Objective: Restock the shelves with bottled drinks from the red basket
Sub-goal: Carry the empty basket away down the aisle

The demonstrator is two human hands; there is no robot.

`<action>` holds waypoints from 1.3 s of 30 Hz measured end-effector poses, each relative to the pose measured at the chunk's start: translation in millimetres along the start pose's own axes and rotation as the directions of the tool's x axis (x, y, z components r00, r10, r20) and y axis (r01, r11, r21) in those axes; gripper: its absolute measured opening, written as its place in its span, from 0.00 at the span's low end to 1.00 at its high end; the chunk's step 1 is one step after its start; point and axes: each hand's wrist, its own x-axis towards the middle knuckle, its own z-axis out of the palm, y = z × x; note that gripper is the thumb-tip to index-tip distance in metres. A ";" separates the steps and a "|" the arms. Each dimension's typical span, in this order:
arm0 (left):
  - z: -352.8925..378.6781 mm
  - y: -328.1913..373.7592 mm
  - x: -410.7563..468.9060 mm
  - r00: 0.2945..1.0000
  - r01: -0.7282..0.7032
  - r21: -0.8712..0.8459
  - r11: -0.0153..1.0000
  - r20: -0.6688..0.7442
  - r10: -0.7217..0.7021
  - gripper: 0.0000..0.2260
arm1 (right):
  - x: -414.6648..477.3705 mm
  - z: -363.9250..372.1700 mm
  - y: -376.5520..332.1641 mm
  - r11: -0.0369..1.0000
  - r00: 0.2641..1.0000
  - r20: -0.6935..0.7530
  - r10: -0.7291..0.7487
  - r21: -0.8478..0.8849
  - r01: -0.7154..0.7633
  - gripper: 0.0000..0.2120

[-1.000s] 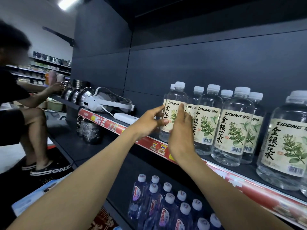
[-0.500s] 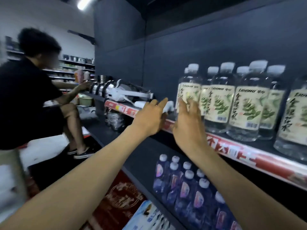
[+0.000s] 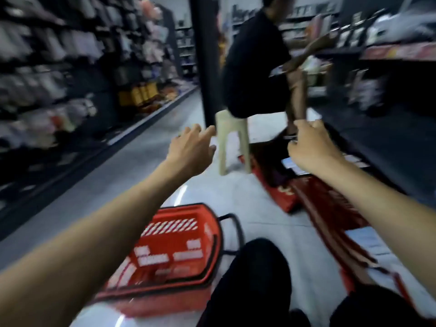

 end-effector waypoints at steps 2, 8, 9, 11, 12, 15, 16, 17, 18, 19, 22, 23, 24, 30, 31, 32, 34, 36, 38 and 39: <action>11.9 -65.8 -57.0 0.988 0.136 0.071 0.988 0.057 -0.141 0.23 | -6.9 38.8 -28.9 0.999 0.993 0.111 -0.031 0.028 0.028 0.20; 52.2 -185.6 -175.7 0.830 0.459 0.203 0.865 0.247 -0.499 0.23 | -35.7 139.5 -66.3 0.999 0.936 0.350 -0.034 0.048 0.019 0.25; 64.3 -197.4 -188.8 0.798 0.492 0.219 0.843 0.274 -0.537 0.23 | -39.7 155.7 -68.5 0.999 0.922 0.386 -0.031 0.053 0.011 0.25; 90.2 -219.9 -211.9 0.714 0.566 0.253 0.785 0.327 -0.620 0.25 | -45.3 190.4 -69.9 0.999 0.887 0.461 -0.024 0.051 0.001 0.27; 105.2 -233.1 -222.6 0.657 0.612 0.264 0.745 0.354 -0.665 0.25 | -47.1 208.6 -69.8 0.999 0.862 0.506 -0.023 0.041 0.002 0.28; 150.2 -271.7 -245.0 0.477 0.740 0.289 0.608 0.412 -0.776 0.29 | -46.2 267.3 -71.0 1.000 0.741 0.671 -0.024 0.003 0.030 0.32; 166.3 -282.5 -248.2 0.423 0.773 0.290 0.564 0.427 -0.799 0.29 | -44.6 287.9 -70.9 0.999 0.693 0.720 -0.016 -0.019 0.042 0.34; 181.7 -289.9 -248.7 0.375 0.795 0.295 0.530 0.447 -0.812 0.29 | -43.4 309.8 -69.8 0.997 0.641 0.767 -0.003 -0.044 0.058 0.37; 198.2 -294.7 -246.6 0.334 0.807 0.309 0.503 0.465 -0.820 0.28 | -42.9 332.8 -67.8 0.995 0.586 0.811 0.006 -0.061 0.074 0.39; 215.4 -296.6 -244.0 0.307 0.804 0.331 0.494 0.480 -0.822 0.27 | -42.8 354.2 -66.0 0.994 0.532 0.847 0.021 -0.077 0.083 0.40; 267.5 -308.0 -233.6 0.369 0.699 0.461 0.547 0.422 -0.828 0.26 | -26.1 410.7 -60.9 0.990 0.548 0.836 0.030 -0.101 0.099 0.41; 281.2 -316.5 -227.1 0.411 0.665 0.500 0.554 0.374 -0.831 0.25 | -11.6 424.9 -62.7 0.991 0.592 0.806 0.009 -0.084 0.099 0.40; 294.8 -332.7 -221.4 0.436 0.648 0.530 0.546 0.330 -0.838 0.25 | 5.5 435.9 -66.1 0.994 0.623 0.782 -0.016 -0.057 0.097 0.38; 352.6 -417.7 -163.6 0.403 0.642 0.564 0.520 0.329 -0.854 0.19 | 84.3 510.5 -58.4 0.997 0.707 0.703 -0.078 0.049 0.061 0.32; 352.8 -420.7 -158.9 0.390 0.636 0.576 0.514 0.334 -0.858 0.20 | 86.2 517.6 -59.1 0.997 0.699 0.711 -0.075 0.042 0.064 0.32; 355.9 -421.6 -160.3 0.383 0.636 0.573 0.517 0.348 -0.856 0.20 | 87.6 520.0 -59.7 0.998 0.692 0.719 -0.068 0.038 0.058 0.32; 345.6 -409.9 -165.6 0.319 0.697 0.521 0.494 0.392 -0.863 0.21 | 92.3 518.7 -66.1 0.998 0.652 0.756 -0.054 0.032 0.046 0.32; 315.6 -389.0 -170.8 0.223 0.762 0.485 0.429 0.425 -0.877 0.21 | 96.2 498.8 -76.6 0.999 0.585 0.810 -0.037 0.020 0.036 0.32; 270.3 -364.1 -168.0 0.156 0.796 0.473 0.378 0.443 -0.883 0.21 | 101.7 462.9 -86.2 1.000 0.534 0.845 -0.027 0.018 0.022 0.32; 245.2 -354.7 -163.4 0.136 0.815 0.458 0.355 0.445 -0.885 0.21 | 107.3 442.2 -93.1 1.000 0.529 0.848 -0.024 0.017 0.018 0.32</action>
